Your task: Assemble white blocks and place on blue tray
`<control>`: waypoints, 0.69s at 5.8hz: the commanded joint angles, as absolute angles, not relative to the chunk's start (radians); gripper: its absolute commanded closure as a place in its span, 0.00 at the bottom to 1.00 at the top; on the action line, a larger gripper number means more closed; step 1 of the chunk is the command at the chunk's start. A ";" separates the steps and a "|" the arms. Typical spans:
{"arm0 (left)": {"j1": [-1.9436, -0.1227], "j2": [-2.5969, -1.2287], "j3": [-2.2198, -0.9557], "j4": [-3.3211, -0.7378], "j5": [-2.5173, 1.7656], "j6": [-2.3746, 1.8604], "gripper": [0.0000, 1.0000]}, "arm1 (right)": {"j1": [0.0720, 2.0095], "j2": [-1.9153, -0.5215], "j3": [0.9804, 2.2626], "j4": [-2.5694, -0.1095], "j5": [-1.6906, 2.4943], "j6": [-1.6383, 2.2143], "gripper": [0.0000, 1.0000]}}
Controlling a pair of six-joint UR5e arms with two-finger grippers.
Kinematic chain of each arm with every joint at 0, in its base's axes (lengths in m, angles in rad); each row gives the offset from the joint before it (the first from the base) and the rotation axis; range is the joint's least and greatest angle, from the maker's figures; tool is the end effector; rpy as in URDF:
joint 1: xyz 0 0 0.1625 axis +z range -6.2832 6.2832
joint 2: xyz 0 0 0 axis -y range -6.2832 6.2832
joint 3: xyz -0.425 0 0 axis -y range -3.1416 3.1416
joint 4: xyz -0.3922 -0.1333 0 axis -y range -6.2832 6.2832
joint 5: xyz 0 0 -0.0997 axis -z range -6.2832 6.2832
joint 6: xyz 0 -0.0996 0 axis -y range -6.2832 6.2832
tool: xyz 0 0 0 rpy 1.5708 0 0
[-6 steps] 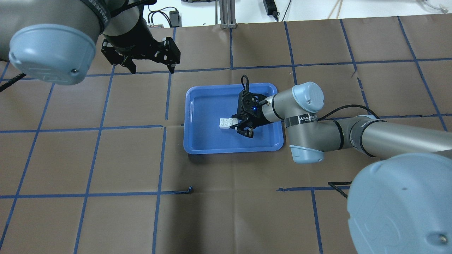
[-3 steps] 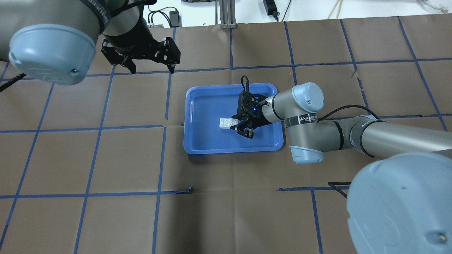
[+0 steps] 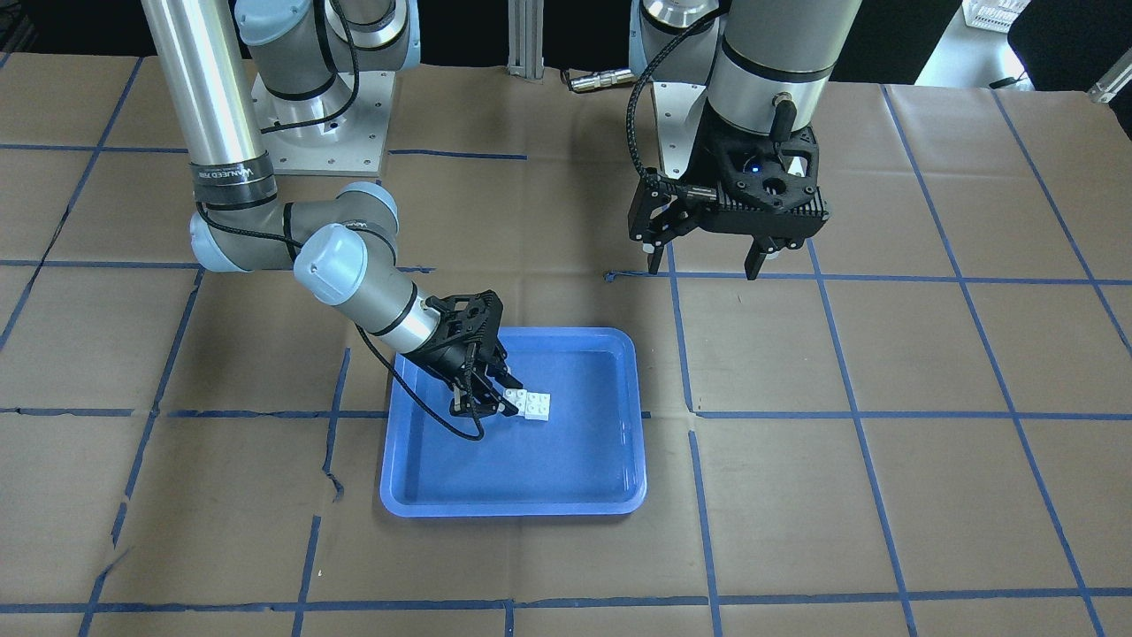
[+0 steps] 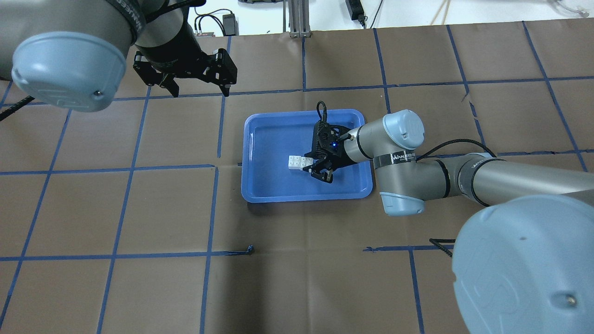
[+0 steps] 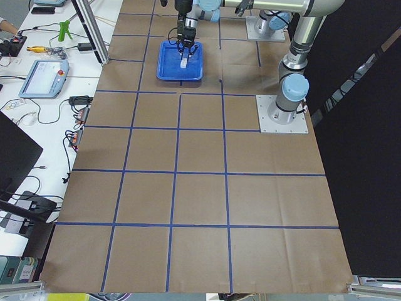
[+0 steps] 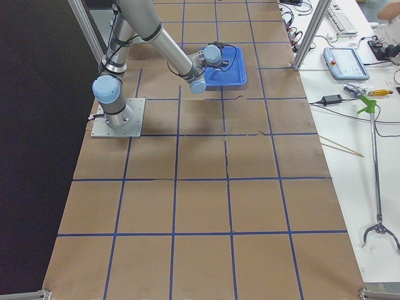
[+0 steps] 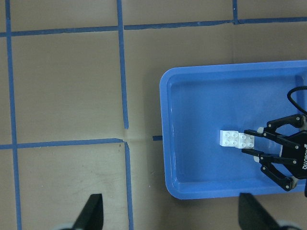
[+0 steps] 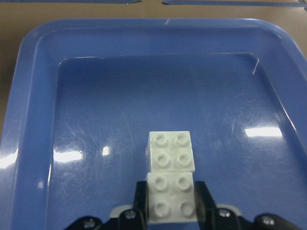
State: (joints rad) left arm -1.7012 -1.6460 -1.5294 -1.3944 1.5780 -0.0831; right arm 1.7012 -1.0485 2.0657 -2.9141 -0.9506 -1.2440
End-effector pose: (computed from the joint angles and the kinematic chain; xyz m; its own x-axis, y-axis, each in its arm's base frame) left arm -0.2013 -0.5150 0.4886 -0.9989 0.0471 0.0047 0.0460 0.9888 -0.1422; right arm 0.2596 -0.5092 0.1524 -0.1346 -0.9828 0.1267 -0.7808 0.0265 -0.6243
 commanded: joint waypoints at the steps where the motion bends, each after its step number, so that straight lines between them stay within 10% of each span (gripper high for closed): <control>1: -1.701 -1.646 -1.529 -1.394 1.577 -0.084 0.01 | 1.701 -1.046 2.065 -2.918 -0.950 -1.244 0.85; 4: -1.700 -1.646 -1.528 -1.394 1.577 -0.083 0.01 | 1.701 -1.045 2.065 -2.916 -0.950 -1.244 0.79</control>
